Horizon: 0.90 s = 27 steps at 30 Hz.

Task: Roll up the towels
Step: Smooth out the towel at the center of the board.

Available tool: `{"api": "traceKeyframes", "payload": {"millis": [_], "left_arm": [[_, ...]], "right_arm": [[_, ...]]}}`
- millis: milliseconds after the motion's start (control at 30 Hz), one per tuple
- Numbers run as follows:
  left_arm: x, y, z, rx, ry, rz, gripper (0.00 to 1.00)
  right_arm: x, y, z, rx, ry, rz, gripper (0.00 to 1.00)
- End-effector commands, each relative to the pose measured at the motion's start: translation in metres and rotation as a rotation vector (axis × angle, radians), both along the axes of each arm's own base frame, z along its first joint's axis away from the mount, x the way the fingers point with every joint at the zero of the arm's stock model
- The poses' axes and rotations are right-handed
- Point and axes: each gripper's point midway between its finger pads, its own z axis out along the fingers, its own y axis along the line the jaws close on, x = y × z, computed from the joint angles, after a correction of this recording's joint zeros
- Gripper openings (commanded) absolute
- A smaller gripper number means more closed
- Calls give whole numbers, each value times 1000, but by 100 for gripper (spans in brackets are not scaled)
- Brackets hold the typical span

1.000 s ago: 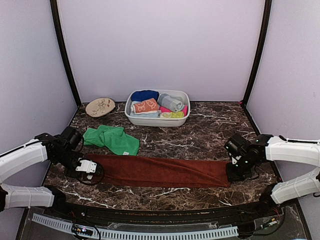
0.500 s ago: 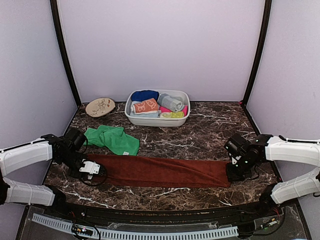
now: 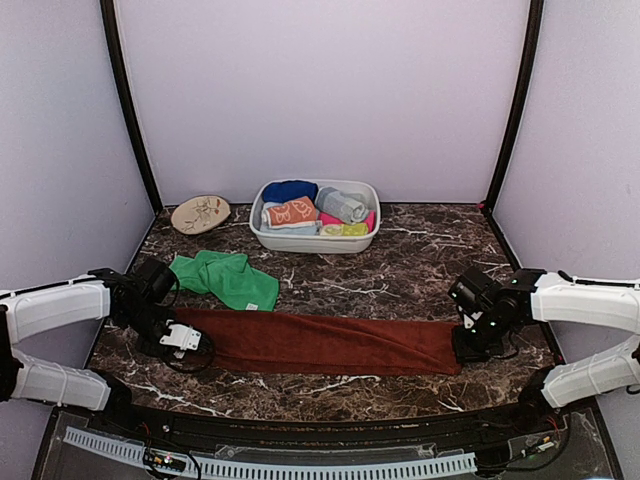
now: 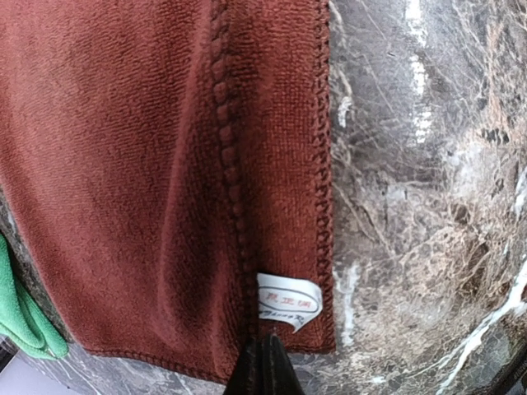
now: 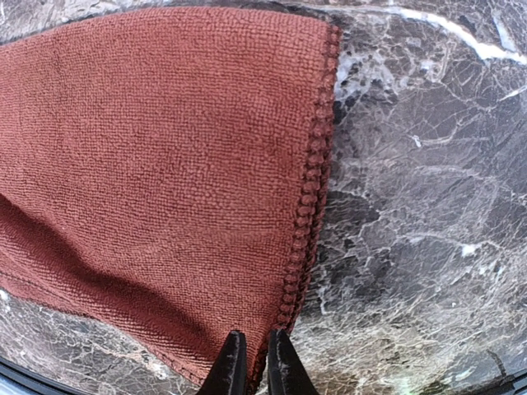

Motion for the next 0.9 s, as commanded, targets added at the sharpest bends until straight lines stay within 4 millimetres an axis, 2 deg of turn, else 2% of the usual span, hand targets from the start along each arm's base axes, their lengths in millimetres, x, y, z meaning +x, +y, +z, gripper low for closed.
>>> {"api": "traceKeyframes", "payload": {"millis": [0, 200, 433, 567, 767, 867], "left_arm": [[8, -1, 16, -9, -56, -5, 0], [10, -1, 30, -9, -82, -1, 0], [-5, 2, 24, -4, -17, 0, 0], [-12, 8, 30, 6, -18, -5, 0], [-12, 19, 40, 29, -63, -14, 0], [-11, 17, 40, 5, -57, -3, 0]], "right_arm": [[1, -2, 2, 1, -10, -9, 10], [1, -2, 2, 0, -13, -4, 10], [1, -2, 2, -1, -13, 0, 10], [2, -2, 1, -4, -11, 2, 10], [3, -4, -1, -26, -3, 4, 9], [3, -4, -1, -30, -5, 1, 9]]}}
